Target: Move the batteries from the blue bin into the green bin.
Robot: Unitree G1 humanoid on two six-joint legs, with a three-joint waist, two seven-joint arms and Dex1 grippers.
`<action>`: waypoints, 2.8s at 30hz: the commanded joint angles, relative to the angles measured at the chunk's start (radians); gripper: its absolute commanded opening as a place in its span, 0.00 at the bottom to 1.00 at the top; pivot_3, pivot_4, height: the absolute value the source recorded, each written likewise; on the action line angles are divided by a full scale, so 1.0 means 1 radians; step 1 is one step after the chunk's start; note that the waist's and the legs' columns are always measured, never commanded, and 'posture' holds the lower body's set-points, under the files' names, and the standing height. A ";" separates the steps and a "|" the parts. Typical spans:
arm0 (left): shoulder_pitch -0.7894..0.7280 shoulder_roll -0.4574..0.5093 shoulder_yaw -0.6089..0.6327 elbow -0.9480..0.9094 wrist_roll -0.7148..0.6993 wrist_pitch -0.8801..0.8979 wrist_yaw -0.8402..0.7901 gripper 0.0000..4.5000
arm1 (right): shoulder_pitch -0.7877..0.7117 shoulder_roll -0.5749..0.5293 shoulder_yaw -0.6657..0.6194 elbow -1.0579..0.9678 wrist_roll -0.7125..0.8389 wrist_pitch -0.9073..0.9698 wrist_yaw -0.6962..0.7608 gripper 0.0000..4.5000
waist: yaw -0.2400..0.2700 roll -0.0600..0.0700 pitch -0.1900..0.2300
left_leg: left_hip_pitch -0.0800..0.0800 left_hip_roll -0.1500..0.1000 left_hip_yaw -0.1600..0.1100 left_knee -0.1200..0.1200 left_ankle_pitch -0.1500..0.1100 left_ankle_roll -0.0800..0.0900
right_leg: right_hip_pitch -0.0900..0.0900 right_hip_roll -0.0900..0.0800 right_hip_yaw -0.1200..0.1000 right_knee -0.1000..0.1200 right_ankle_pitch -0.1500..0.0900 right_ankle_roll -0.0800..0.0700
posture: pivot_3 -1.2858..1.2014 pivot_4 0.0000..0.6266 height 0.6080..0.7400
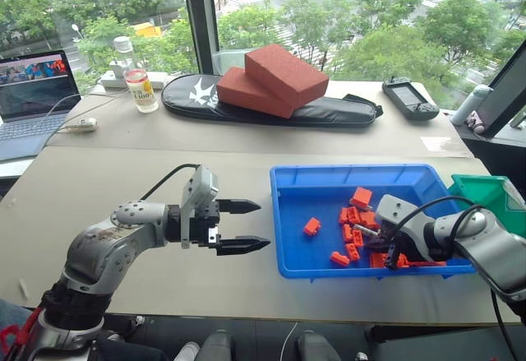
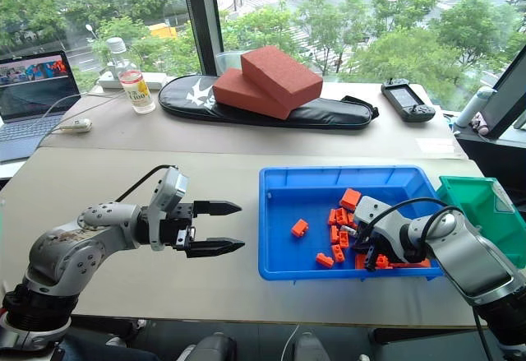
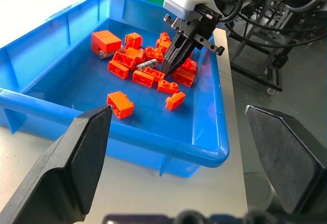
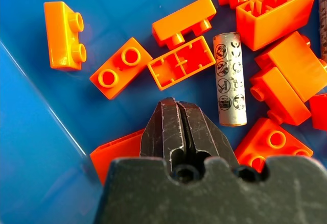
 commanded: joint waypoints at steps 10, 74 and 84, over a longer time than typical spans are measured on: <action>0.005 0.007 0.013 -0.006 0.010 -0.033 -0.020 1.00 | -0.027 -0.013 -0.072 -0.068 0.020 0.016 0.013 0.00 | 0.000 0.000 0.000 | 0.000 0.000 0.000 0.000 0.000 0.000 | 0.000 0.000 0.000 0.000 0.000 0.000 | 0.52 0.24 1.00; 0.009 -0.006 -0.011 -0.013 0.009 -0.035 -0.001 1.00 | -0.144 0.035 -0.525 0.293 -0.222 0.179 -0.586 0.06 | -0.003 0.001 0.000 | 0.000 0.000 0.001 0.000 0.000 0.000 | -0.001 0.000 0.001 0.000 0.000 0.000 | 0.52 0.24 1.00; 0.011 -0.005 -0.010 -0.010 0.010 -0.035 -0.006 1.00 | -0.221 0.074 -0.544 0.285 -0.199 0.149 -0.617 0.76 | -0.009 0.001 0.000 | 0.000 0.000 0.001 0.000 0.000 0.000 | -0.001 0.000 0.001 0.000 0.000 0.000 | 0.52 0.24 1.00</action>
